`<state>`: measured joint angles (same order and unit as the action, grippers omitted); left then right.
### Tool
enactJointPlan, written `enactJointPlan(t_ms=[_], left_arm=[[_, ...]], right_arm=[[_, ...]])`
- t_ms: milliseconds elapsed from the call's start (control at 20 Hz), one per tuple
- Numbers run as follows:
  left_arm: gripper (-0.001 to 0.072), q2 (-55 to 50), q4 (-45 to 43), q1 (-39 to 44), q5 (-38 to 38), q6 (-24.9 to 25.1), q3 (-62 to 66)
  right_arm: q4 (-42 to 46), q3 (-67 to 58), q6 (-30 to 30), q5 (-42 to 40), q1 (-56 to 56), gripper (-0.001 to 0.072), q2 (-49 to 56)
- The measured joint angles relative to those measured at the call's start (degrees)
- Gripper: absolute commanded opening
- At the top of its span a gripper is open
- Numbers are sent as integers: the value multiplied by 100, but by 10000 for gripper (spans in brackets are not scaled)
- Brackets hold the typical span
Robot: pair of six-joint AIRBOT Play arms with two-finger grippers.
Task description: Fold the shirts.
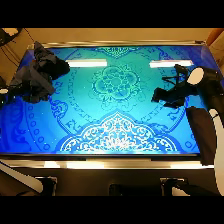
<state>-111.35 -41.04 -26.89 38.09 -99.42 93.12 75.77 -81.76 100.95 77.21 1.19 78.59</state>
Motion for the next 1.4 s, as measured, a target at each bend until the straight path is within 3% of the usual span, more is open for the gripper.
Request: enactJointPlan(t_ms=[150, 250, 450, 650, 800, 950, 1300, 1350, 1400], left_arm=[[29, 151, 483, 9, 55, 354, 0], [29, 616, 713, 48, 105, 1001, 0], [29, 2280, 890, 240, 446, 2544, 0], [30, 4135, 1010, 881, 1080, 3158, -20], [29, 5145, 861, 1777, 1670, 3045, -197], [30, 5648, 199, 2879, 1991, 2592, -590], [49, 5086, -841, 5211, 1493, 1871, -2312], [287, 4865, -898, 5412, 1399, 1843, -2472], [704, 4636, -903, 5545, 1287, 1810, -2577]], right_arm=[[-55, 0, -50, 142, 0, 666, -28], [-39, 0, -214, 227, 0, 666, -155], [269, 0, -527, 354, 2, 666, -811], [601, 0, -627, 332, 2, 666, -1738], [754, 0, -649, 455, 2, 666, -2406], [870, -2, -669, 798, 2, 666, -2894], [940, 0, -509, 1639, 2, 666, -3285], [940, 2, -446, 1665, 2, 666, -3283], [944, 2, -402, 1676, 2, 666, -3268]])
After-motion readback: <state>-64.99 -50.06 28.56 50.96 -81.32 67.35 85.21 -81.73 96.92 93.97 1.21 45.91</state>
